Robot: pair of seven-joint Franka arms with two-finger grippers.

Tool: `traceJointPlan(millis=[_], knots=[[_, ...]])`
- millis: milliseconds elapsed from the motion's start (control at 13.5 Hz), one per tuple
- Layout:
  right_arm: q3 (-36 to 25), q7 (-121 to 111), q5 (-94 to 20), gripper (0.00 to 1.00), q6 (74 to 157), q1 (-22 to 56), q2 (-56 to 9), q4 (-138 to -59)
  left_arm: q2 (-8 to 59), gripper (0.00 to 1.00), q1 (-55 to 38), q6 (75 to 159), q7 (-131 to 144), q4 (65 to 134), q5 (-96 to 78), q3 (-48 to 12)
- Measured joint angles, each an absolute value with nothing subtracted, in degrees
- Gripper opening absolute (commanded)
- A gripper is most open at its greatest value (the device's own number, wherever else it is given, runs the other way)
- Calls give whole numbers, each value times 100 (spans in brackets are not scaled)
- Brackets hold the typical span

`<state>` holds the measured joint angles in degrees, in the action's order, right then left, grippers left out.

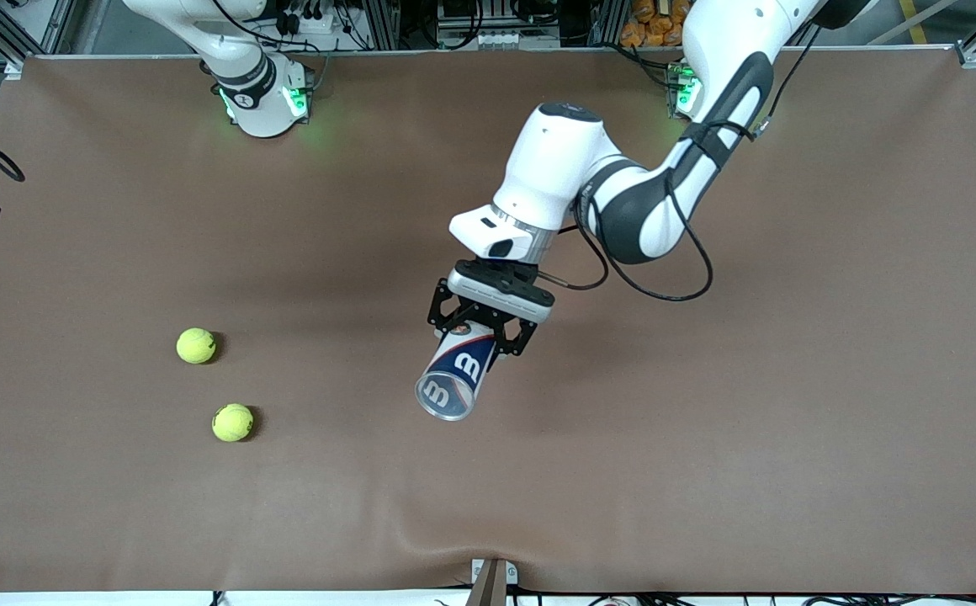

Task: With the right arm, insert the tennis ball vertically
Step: 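Lift the can with the left gripper and tilt it upright, then move the upright can toward the table middle with the left gripper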

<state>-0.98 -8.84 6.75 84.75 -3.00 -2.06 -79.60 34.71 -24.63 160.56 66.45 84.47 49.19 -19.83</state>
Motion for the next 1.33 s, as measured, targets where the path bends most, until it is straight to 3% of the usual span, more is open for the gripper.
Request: traceJointPlan(millis=[296, 1331], knots=[[-86, -884, 675, 100, 8475, -297, -206, -7960, 3470, 71, -2657, 15955, 7903, 8457, 5759, -1980], [-63, -884, 686, 100, 8474, -294, -206, -7952, 3492, 71, -3323, 14199, 11651, 8392, 9025, -1975]])
